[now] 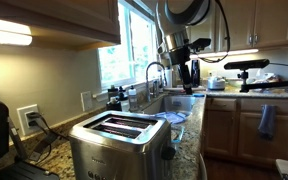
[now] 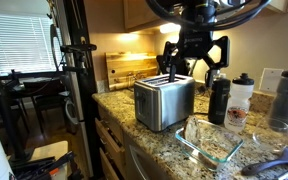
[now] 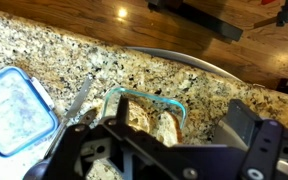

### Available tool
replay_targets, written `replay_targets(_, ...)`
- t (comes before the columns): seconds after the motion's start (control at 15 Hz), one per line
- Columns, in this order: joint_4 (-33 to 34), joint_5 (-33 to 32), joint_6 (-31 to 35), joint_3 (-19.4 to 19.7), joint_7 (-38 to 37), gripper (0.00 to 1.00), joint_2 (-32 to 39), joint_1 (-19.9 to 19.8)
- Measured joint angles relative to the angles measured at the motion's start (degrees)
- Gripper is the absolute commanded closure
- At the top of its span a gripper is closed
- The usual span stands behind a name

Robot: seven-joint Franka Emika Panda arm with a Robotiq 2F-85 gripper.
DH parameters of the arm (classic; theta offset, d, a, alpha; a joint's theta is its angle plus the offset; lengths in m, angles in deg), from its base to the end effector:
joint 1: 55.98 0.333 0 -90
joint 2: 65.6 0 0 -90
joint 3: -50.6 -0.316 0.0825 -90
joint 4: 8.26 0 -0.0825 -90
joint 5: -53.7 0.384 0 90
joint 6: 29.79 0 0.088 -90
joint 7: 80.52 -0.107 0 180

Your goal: Place one slice of bread from the glass bowl inside the toaster

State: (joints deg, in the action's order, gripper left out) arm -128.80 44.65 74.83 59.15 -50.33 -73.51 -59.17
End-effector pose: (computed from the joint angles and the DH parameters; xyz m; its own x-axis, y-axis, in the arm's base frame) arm 0.4838 -0.1157 0.4674 0.9152 0.3573 -0.1863 0.3697 -0.9284 0.0361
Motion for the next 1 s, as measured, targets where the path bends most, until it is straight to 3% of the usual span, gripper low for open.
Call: replay_targets(1.0, 1.9, 0.1, 0.4, -0.5, 0.3, 0.0, 4.1, -0.1)
